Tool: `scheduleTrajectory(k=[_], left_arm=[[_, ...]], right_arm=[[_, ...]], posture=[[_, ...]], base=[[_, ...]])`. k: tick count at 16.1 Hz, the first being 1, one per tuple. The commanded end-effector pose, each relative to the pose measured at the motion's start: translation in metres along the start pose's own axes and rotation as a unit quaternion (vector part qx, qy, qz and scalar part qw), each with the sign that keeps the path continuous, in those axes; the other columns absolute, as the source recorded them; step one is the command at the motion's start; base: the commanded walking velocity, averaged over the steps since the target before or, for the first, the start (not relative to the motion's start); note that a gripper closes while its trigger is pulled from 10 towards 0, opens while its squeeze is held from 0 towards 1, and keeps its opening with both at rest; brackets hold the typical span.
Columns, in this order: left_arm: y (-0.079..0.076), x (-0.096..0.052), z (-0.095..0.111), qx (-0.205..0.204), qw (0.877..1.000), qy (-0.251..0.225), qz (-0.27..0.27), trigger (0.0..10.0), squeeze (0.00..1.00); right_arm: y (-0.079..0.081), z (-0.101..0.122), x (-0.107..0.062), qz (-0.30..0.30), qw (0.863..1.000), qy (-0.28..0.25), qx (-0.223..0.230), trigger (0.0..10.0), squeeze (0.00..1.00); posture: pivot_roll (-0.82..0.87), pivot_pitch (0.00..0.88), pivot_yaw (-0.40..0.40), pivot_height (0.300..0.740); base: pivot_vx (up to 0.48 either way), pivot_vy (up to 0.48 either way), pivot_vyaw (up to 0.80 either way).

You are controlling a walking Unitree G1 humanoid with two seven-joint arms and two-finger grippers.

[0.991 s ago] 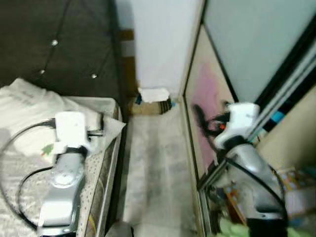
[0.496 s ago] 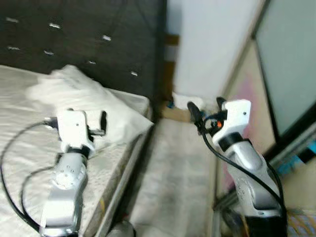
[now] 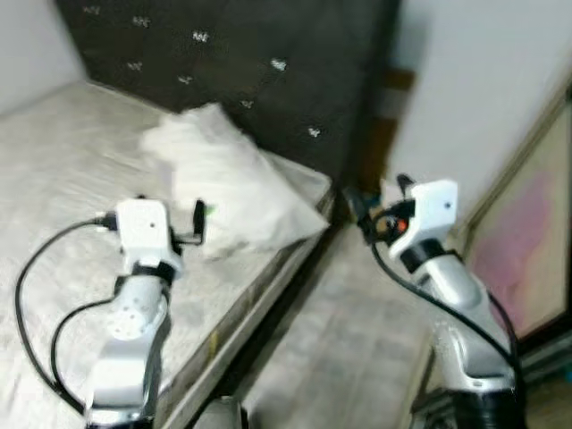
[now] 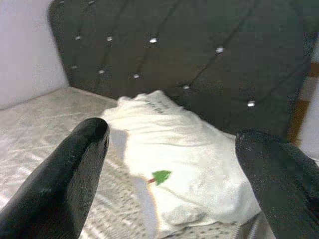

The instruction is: Clean up the room

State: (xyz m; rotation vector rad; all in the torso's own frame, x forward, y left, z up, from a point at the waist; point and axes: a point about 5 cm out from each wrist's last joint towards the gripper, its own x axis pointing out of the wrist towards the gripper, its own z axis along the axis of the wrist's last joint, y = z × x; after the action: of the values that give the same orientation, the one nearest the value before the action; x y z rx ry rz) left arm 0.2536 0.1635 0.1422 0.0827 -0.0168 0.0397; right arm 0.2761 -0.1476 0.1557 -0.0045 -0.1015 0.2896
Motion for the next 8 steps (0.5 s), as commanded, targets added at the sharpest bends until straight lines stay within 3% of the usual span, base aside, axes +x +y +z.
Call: scheduleTrajectory(k=[1,8], left_arm=[[0.0064,0.0006,0.0009,0.016,1.000,0.000,0.015,10.0,0.00],[0.0046,0.0007,0.0015,0.005,1.000,-0.002,0.004,10.0,0.00]], right_arm=[[0.0023,0.0033,0.0039,0.005,1.000,-0.009,0.003,10.0,0.00],[0.0035,0.0043,0.0055,0.011,1.000,-0.012,0.002,10.0,0.00]], posture=[[0.03,0.000,-0.058,0.740],[0.03,0.000,-0.061,0.740]], base=[[0.000,0.000,0.80],[0.000,0.000,0.80]])
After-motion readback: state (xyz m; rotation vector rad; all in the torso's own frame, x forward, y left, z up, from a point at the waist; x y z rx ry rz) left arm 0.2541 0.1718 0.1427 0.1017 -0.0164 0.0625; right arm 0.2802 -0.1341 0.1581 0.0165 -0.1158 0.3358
